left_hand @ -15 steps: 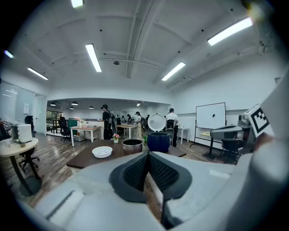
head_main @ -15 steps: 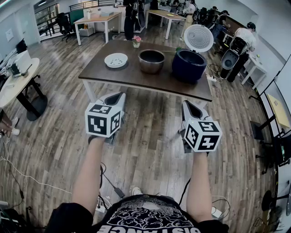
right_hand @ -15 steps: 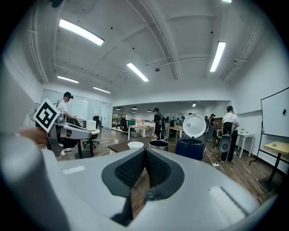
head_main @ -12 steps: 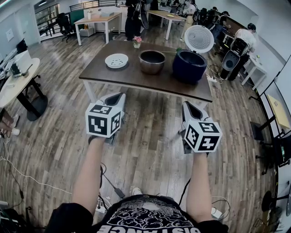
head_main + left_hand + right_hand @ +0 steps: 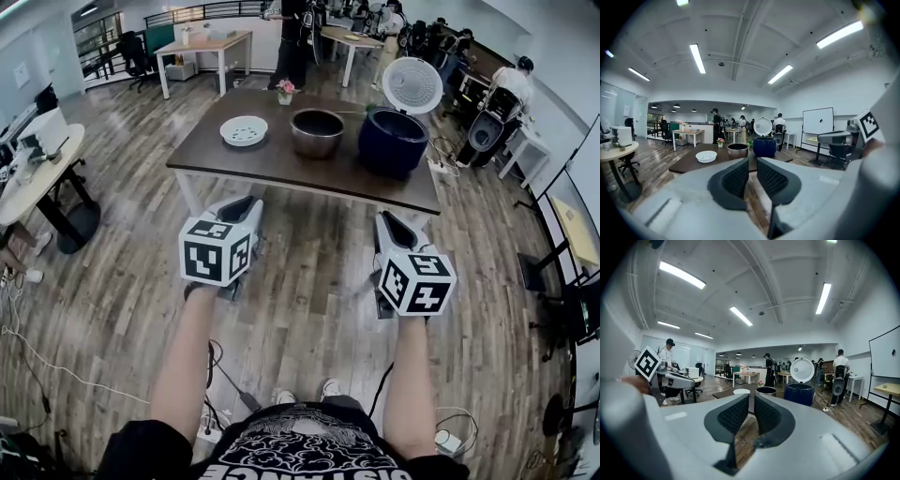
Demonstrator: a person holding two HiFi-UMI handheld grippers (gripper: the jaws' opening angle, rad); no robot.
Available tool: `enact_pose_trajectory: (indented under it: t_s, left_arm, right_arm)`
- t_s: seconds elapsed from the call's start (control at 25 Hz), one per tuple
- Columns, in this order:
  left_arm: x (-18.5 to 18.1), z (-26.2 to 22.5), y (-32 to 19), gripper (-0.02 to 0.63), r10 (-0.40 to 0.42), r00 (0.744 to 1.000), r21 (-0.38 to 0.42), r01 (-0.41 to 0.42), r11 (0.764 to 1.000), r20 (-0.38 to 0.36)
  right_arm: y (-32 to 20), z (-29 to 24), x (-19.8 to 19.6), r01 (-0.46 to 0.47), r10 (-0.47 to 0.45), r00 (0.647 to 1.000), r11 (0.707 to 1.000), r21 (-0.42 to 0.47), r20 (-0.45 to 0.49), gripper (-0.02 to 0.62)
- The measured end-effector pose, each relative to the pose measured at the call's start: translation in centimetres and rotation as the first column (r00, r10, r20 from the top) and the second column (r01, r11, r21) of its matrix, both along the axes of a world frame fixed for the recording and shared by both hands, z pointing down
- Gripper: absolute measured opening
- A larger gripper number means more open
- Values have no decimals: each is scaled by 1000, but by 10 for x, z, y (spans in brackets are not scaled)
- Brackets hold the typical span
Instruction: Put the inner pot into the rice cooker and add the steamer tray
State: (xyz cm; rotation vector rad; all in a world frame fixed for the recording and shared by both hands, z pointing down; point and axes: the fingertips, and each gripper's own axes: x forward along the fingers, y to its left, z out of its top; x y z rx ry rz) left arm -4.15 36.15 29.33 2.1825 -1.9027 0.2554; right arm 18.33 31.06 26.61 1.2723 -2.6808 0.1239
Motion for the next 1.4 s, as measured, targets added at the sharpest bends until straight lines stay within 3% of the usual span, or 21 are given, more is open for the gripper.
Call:
enact_pose_trajectory:
  t_s: [0.36, 0.76, 1.0, 1.24, 1.4]
  left_arm:
    - [0, 7, -10, 111, -17, 1000, 2, 17, 1000, -15]
    - [3, 11, -53, 197, -45, 998, 3, 46, 999, -46]
    - [2, 24, -98, 233, -51, 997, -37, 49, 998, -66]
    - [2, 17, -148, 253, -72, 995, -28, 70, 997, -63]
    - [4, 19, -182, 292, -67, 997, -39, 66, 997, -34]
  right_arm:
    - [-9, 8, -2, 16, -16, 1000, 1000, -17, -5, 88]
    - [-54, 21, 6, 24, -23, 1000, 999, -39, 21, 172]
    - [-102, 29, 5, 51, -49, 998, 998, -46, 43, 227]
    - [-156, 27, 7, 73, -69, 996, 996, -57, 59, 255]
    - [-191, 29, 6, 86, -83, 995, 995, -57, 52, 284]
